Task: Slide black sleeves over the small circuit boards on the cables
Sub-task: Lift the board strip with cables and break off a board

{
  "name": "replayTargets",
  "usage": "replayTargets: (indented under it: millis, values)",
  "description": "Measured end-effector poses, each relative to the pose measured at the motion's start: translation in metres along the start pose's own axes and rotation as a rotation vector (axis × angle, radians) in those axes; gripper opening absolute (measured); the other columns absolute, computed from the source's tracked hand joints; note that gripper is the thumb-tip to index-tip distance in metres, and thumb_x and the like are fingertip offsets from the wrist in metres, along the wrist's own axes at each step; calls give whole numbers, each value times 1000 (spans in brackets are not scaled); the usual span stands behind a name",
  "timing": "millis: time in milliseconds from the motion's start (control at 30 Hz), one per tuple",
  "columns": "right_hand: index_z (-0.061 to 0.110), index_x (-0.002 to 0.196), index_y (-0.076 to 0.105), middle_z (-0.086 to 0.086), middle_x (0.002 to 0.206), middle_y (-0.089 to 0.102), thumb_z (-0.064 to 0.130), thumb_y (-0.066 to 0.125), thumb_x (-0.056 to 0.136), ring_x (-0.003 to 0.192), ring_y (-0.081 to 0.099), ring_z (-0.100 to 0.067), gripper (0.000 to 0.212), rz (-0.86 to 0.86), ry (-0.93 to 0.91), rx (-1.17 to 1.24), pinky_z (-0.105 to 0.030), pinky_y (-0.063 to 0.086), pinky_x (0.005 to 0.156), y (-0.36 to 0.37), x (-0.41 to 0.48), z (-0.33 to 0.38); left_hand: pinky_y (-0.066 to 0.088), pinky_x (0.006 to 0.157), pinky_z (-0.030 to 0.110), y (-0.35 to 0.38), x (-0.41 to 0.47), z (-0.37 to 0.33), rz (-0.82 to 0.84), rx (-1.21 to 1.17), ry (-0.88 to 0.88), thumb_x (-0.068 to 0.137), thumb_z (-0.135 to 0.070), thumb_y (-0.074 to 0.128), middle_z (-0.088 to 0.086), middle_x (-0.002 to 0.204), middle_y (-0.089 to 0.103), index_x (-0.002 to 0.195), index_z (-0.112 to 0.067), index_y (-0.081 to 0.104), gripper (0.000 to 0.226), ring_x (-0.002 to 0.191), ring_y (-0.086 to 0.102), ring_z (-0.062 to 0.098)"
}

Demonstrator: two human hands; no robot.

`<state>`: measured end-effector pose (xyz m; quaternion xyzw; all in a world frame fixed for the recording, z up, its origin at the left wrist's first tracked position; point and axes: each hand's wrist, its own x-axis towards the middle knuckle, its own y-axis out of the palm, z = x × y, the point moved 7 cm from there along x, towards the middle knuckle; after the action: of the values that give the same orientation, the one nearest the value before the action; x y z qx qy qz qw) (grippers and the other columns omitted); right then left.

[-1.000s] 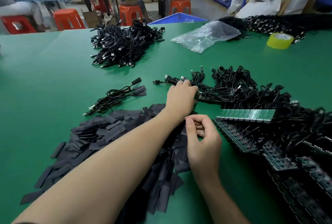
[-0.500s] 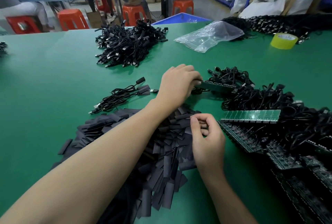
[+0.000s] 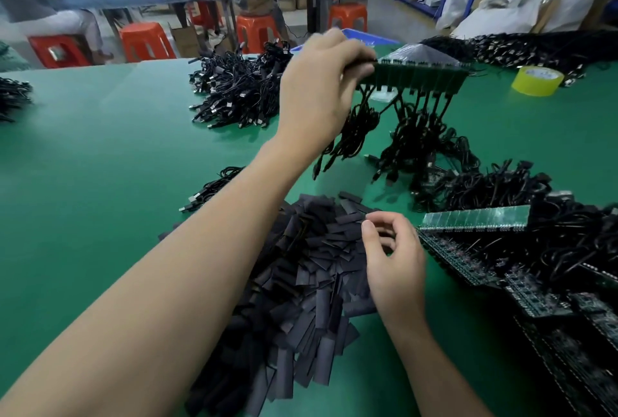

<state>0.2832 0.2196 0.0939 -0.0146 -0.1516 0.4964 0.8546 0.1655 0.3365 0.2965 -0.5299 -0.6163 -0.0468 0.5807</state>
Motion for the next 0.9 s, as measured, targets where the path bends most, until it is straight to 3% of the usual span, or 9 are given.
replayTargets:
  millis: [133,333,433,467,533,633,700,767,900]
  values:
    - [28,102,65,15,103,62,23,62,101,98,63,-7,6,-11,-21,-10,-35,55,89,-2,1,2,44,88,18,-30,16,-9,13,-128,23,99,-19,64,-8,104,64,110,-12,73,16,96,53,5]
    - [27,103,66,12,104,68,19,53,104,100,65,-2,15,-81,62,41,-27,53,90,-10,0,-2,44,77,14,-83,5,-18,117,-368,95,101,-18,60,-15,102,58,105,-26,62,9,85,53,-5]
    - [22,96,61,16,82,70,17,48,105,90,62,-7,17,-38,246,555,-20,53,82,-6,-5,0,44,72,30,-100,-11,-21,274,-502,121,102,-15,60,-5,94,61,106,-24,62,10,81,55,17]
    - [20,96,63,12,83,71,23,51,102,90,63,-16,14,19,261,607,-30,55,85,-4,-6,5,45,73,41,-103,-20,-23,337,-547,125,102,-14,60,5,94,61,106,-21,63,8,82,54,31]
    - [15,103,68,-2,98,73,25,50,106,98,67,-28,22,185,200,487,-49,54,94,0,-8,23,42,77,48,-106,-42,-29,472,-634,119,101,-20,62,14,95,59,103,-17,64,3,85,53,36]
    - [16,113,74,-5,111,76,44,50,103,107,71,-21,38,581,91,543,-36,56,93,19,-22,69,47,79,48,-108,-77,-40,669,-691,106,98,-19,64,10,95,62,99,-17,66,4,86,58,35]
    - [5,126,65,-14,120,73,63,52,95,116,68,-31,68,855,-15,550,-43,54,100,30,-39,100,48,84,37,-112,-94,-47,754,-699,132,96,-12,62,4,96,64,98,-15,68,6,88,62,27]
    - [-5,127,57,-16,113,73,66,63,88,107,70,-35,81,1071,-37,569,-51,55,96,38,-52,118,45,90,26,-117,-103,-50,781,-704,148,95,-10,63,0,99,64,98,-16,68,8,94,63,17]
    - [11,103,70,-7,86,74,53,86,73,74,70,-21,54,1186,121,658,-37,54,73,43,-59,137,40,99,27,-126,-110,-40,705,-698,94,95,-14,63,7,108,59,98,-20,69,9,107,58,17]
